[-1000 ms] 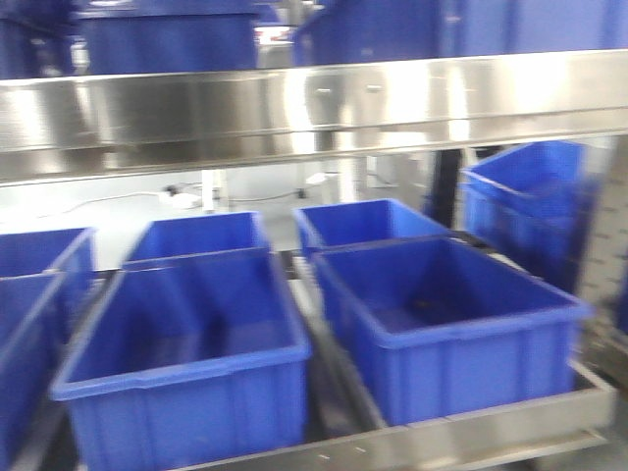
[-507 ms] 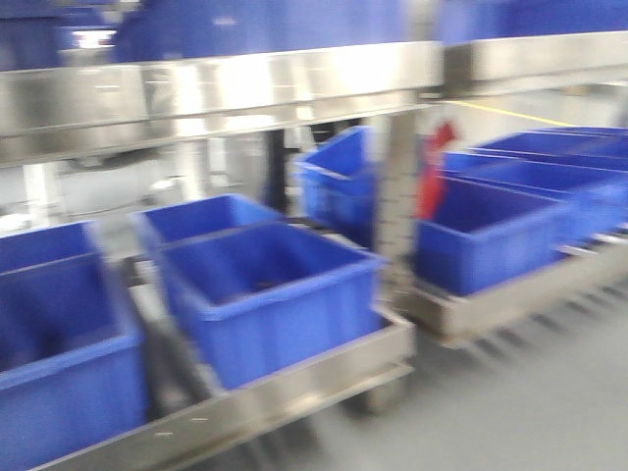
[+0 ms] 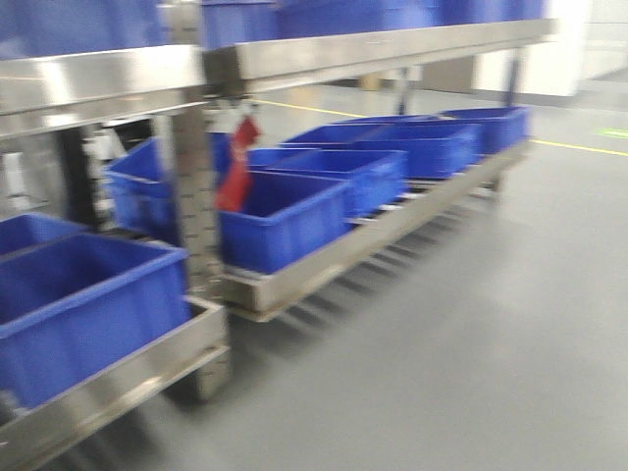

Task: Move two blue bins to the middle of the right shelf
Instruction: 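Back the base away from the shelf and drive across the floor, then drive the base past the red table holding the teal bin in both grippers, then turn the base toward the shelf with the red bag bin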

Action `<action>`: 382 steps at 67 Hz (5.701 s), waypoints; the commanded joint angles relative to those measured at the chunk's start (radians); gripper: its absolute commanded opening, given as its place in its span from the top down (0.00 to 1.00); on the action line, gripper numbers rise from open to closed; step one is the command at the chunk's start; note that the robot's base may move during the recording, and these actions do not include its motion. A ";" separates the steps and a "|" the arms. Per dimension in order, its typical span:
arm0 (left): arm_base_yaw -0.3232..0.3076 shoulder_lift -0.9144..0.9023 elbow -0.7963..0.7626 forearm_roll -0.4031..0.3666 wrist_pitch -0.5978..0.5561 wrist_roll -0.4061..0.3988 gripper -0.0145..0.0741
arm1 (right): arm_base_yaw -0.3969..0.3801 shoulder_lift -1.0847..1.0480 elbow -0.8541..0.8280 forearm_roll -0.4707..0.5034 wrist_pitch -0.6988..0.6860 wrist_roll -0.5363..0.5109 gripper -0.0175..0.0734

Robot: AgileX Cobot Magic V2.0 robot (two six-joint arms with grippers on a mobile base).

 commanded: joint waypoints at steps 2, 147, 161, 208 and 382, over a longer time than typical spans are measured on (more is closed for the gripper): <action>-0.008 -0.030 -0.020 -0.055 -0.064 0.026 0.96 | -0.006 -0.010 -0.011 -0.034 -0.077 0.006 0.99; -0.008 -0.030 -0.020 -0.055 -0.064 0.026 0.96 | -0.006 -0.010 -0.011 -0.034 -0.077 0.006 0.99; -0.008 -0.030 -0.020 -0.055 -0.064 0.026 0.96 | -0.006 -0.010 -0.011 -0.034 -0.077 0.006 0.99; -0.008 -0.030 -0.020 -0.055 -0.064 0.026 0.96 | -0.006 -0.010 -0.011 -0.034 -0.077 0.006 0.99; -0.006 -0.030 -0.020 -0.053 -0.064 0.026 0.96 | -0.006 -0.010 -0.011 -0.028 -0.098 0.006 0.99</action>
